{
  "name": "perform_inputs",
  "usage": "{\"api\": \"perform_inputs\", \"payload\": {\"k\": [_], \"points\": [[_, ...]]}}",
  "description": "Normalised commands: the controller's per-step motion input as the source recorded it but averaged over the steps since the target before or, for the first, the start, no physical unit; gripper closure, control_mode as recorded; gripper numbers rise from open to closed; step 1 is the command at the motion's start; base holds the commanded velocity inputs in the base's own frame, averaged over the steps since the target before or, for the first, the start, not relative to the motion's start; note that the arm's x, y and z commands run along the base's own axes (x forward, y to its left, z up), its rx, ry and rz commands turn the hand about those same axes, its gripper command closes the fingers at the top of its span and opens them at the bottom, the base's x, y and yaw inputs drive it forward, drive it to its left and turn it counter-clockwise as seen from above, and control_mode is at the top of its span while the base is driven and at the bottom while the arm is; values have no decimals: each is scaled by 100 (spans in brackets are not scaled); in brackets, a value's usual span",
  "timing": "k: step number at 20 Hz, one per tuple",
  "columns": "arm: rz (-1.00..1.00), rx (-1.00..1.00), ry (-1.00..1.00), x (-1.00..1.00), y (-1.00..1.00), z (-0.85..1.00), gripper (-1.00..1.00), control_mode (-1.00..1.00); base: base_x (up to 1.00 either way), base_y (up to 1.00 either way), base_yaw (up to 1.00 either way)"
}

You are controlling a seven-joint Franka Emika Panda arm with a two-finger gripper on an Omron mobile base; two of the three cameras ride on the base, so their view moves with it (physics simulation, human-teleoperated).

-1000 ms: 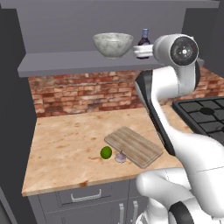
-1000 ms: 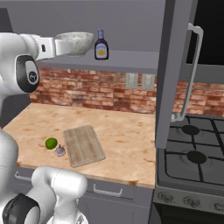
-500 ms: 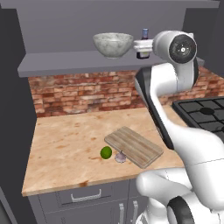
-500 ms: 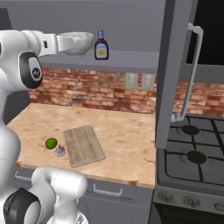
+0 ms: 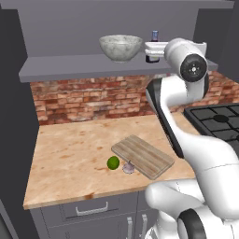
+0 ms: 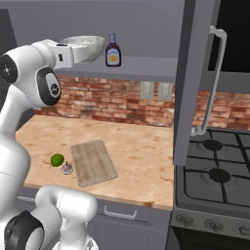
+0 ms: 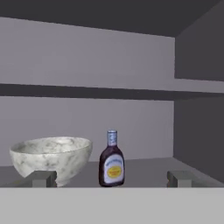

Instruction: Open the cabinet. Place the bowl and condiment on the counter. Then place the lime and garlic on the cutting board.

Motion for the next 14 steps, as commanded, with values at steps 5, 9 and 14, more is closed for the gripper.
{"api": "perform_inputs", "payload": {"k": [5,9,14], "points": [[0,3,0,19,-7,0,-100,-100,0,0,0],[0,0,0,25,-5,0,-100,-100,0,0,0],[3,0,4,31,-8,0,-100,-100,0,0,0]]}}
